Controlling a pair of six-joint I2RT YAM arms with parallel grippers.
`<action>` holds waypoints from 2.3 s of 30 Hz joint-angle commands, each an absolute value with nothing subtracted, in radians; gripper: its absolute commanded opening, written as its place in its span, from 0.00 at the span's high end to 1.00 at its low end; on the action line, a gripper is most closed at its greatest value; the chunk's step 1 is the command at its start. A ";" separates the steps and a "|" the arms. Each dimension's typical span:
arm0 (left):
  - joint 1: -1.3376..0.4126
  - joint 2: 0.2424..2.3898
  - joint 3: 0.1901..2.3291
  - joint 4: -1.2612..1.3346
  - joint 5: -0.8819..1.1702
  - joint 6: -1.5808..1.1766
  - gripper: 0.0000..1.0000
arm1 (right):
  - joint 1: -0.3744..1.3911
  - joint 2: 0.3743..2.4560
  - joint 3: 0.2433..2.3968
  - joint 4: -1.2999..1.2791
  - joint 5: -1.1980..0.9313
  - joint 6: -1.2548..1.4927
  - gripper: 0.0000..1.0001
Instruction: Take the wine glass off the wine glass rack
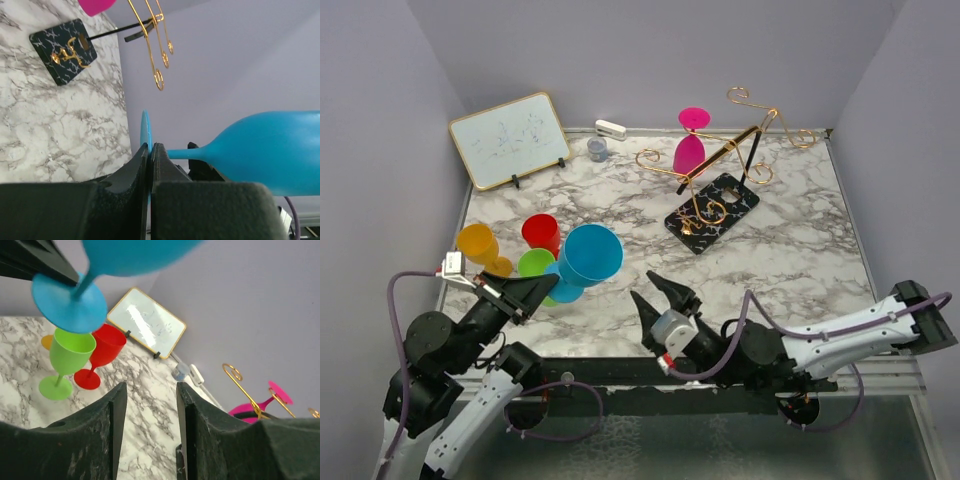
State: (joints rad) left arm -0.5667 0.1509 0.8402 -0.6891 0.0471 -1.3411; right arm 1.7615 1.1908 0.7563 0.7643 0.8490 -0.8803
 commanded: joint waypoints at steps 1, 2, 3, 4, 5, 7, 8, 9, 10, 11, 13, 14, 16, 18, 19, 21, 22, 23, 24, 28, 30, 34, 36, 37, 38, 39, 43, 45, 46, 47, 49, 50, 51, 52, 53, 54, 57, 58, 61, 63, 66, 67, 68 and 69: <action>-0.558 0.107 0.889 -0.786 -0.081 -1.287 1.00 | 1.722 1.063 0.830 0.294 0.925 -0.517 0.55; -0.556 0.103 0.897 -0.803 -0.093 -1.275 1.00 | 1.688 1.055 0.854 0.247 0.917 -0.487 0.56; -0.554 0.099 0.904 -0.817 -0.100 -1.264 1.00 | 1.640 1.055 0.897 0.158 0.894 -0.435 0.57; -0.553 0.097 0.910 -0.827 -0.105 -1.255 1.00 | 1.592 1.065 0.939 0.067 0.863 -0.380 0.57; -0.552 0.096 0.915 -0.838 -0.108 -1.246 1.00 | 1.533 1.085 0.986 0.003 0.831 -0.335 0.58; -0.549 0.098 0.930 -0.856 -0.114 -1.231 1.00 | 1.440 1.146 1.086 -0.115 0.762 -0.264 0.59; -0.550 0.101 0.942 -0.865 -0.118 -1.224 1.00 | 1.401 1.181 1.139 -0.162 0.735 -0.244 0.59; -0.549 0.103 0.951 -0.877 -0.125 -1.217 1.00 | 1.366 1.213 1.194 -0.212 0.712 -0.221 0.60; -0.548 0.104 0.963 -0.890 -0.133 -1.212 1.00 | 1.331 1.244 1.259 -0.252 0.679 -0.193 0.61; -0.549 0.105 0.972 -0.902 -0.142 -1.207 1.00 | 1.294 1.273 1.325 -0.295 0.632 -0.161 0.61; -0.548 0.104 0.984 -0.925 -0.158 -1.201 1.00 | 1.206 1.323 1.462 -0.388 0.492 -0.074 0.63; -0.547 0.104 0.987 -0.934 -0.164 -1.200 1.00 | 1.148 1.345 1.534 -0.438 0.401 -0.021 0.65; -0.546 0.106 0.994 -0.939 -0.170 -1.195 1.00 | 1.046 1.386 1.667 -0.523 0.202 0.075 0.72; -0.547 0.113 0.999 -0.944 -0.170 -1.185 1.00 | 0.961 1.418 1.773 -0.585 -0.003 0.158 0.85; -0.547 0.119 1.002 -0.949 -0.170 -1.176 1.00 | 0.930 1.423 1.805 -0.597 -0.102 0.187 0.92; -0.546 0.132 1.011 -0.962 -0.171 -1.162 1.00 | 0.903 1.422 1.838 -0.593 -0.251 0.232 0.99; -0.545 0.137 1.012 -0.966 -0.173 -1.156 1.00 | 0.901 1.418 1.844 -0.586 -0.330 0.244 0.99; -0.545 0.141 1.011 -0.971 -0.173 -1.153 1.00 | 0.900 1.415 1.848 -0.580 -0.401 0.253 0.99; -0.546 0.144 1.010 -0.974 -0.172 -1.151 1.00 | 0.900 1.414 1.855 -0.586 -0.478 0.262 0.99; -0.546 0.148 0.993 -0.956 -0.162 -1.143 1.00 | 0.900 1.421 1.857 -0.624 -0.674 0.282 0.69; -0.545 0.151 0.986 -0.946 -0.157 -1.139 1.00 | 0.900 1.417 1.845 -0.647 -0.684 0.277 0.49; -0.545 0.166 0.977 -0.926 -0.143 -1.135 1.00 | 0.900 1.419 1.809 -0.667 -0.691 0.259 0.46; -0.545 0.180 0.979 -0.919 -0.140 -1.131 1.00 | 0.900 1.418 1.786 -0.658 -0.711 0.258 0.47; -0.545 0.186 0.979 -0.916 -0.138 -1.128 1.00 | 0.900 1.415 1.773 -0.650 -0.716 0.261 0.47; -0.545 0.193 0.979 -0.912 -0.133 -1.126 1.00 | 0.900 1.416 1.766 -0.648 -0.717 0.260 0.47; -0.545 0.198 0.981 -0.907 -0.132 -1.122 1.00 | 0.900 1.419 1.762 -0.648 -0.710 0.260 0.47; -0.545 0.218 0.982 -0.887 -0.122 -1.122 1.00 | 0.900 1.433 1.753 -0.640 -0.697 0.263 0.47; -0.545 0.223 0.979 -0.875 -0.117 -1.121 1.00 | 0.900 1.443 1.757 -0.641 -0.690 0.263 0.47; -0.545 0.225 0.977 -0.871 -0.116 -1.121 1.00 | 0.900 1.447 1.758 -0.638 -0.687 0.264 0.47; -0.545 0.229 0.976 -0.867 -0.114 -1.120 1.00 | 0.901 1.451 1.759 -0.635 -0.684 0.265 0.47; -0.545 0.235 0.973 -0.862 -0.110 -1.120 1.00 | 0.901 1.461 1.763 -0.631 -0.686 0.271 0.47; -0.545 0.238 0.970 -0.861 -0.108 -1.120 1.00 | 0.902 1.467 1.766 -0.630 -0.688 0.272 0.47; -0.545 0.240 0.968 -0.856 -0.105 -1.119 1.00 | 0.902 1.474 1.770 -0.629 -0.689 0.272 0.47; -0.545 0.241 0.965 -0.853 -0.103 -1.118 1.00 | 0.902 1.478 1.771 -0.628 -0.687 0.274 0.47; -0.545 0.242 0.960 -0.849 -0.102 -1.118 1.00 | 0.902 1.483 1.772 -0.624 -0.686 0.276 0.47; -0.545 0.243 0.959 -0.848 -0.102 -1.118 1.00 | 0.902 1.489 1.773 -0.620 -0.685 0.278 0.48; -0.545 0.248 0.953 -0.845 -0.101 -1.117 1.00 | 0.906 1.505 1.781 -0.616 -0.685 0.282 0.61; -0.545 0.250 0.954 -0.847 -0.102 -1.116 1.00 | 0.906 1.510 1.785 -0.618 -0.680 0.280 0.77; -0.545 0.256 0.968 -0.871 -0.115 -1.108 1.00 | 0.907 1.509 1.784 -0.624 -0.631 0.278 0.99; -0.545 0.261 0.985 -0.908 -0.141 -1.100 1.00 | 0.907 1.495 1.768 -0.619 -0.594 0.279 0.99; -0.546 0.263 1.014 -0.969 -0.185 -1.090 0.95 | 0.908 1.474 1.749 -0.609 -0.558 0.287 0.99; -0.545 0.262 1.018 -0.983 -0.195 -1.086 0.94 | 0.908 1.471 1.745 -0.609 -0.556 0.289 0.99; -0.546 0.262 1.021 -0.994 -0.202 -1.083 0.90 | 0.908 1.469 1.745 -0.610 -0.556 0.291 0.99; -0.545 0.263 1.022 -1.001 -0.205 -1.080 0.82 | 0.907 1.469 1.744 -0.611 -0.557 0.291 0.99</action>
State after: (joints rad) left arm -0.5468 0.2607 0.9874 -0.9318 -0.1513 -1.1061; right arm 0.9066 1.5032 1.7554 -0.6365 -0.5915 0.2844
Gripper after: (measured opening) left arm 0.074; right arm 0.021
